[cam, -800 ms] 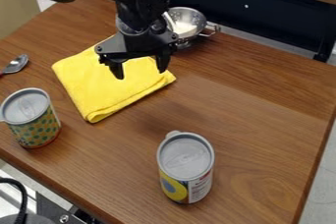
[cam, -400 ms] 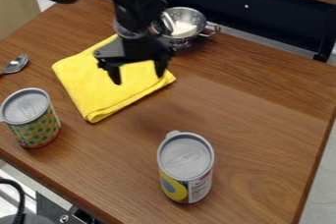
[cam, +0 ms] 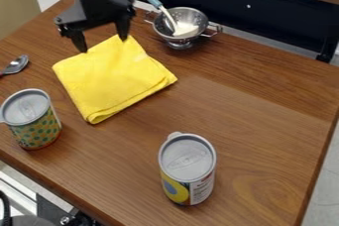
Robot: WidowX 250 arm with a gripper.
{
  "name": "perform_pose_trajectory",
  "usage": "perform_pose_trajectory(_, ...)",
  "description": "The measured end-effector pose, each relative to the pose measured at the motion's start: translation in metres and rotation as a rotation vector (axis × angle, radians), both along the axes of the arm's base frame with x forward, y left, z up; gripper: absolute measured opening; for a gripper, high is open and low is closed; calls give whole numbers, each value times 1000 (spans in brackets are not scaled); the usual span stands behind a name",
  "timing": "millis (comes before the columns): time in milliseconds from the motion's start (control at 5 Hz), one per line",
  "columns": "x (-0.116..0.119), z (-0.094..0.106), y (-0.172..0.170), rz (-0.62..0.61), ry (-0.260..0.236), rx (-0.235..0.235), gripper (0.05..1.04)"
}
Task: Move the can in the right side
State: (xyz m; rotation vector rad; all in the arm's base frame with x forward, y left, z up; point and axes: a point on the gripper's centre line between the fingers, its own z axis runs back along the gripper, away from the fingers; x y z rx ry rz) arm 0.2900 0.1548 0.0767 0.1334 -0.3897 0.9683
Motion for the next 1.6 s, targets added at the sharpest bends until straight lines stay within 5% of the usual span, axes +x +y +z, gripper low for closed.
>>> perform_pose_trajectory(400, -30, 1, 52, 122, -32, -39, 999)
perform_pose_trajectory(800, -63, -3, 92, 161, -1, -5, 999)
perform_pose_trajectory(1200, -97, -27, 101, 172, 44, 12, 999)
perform_pose_trajectory(1600, -108, -46, 102, 253, 38, 45, 999)
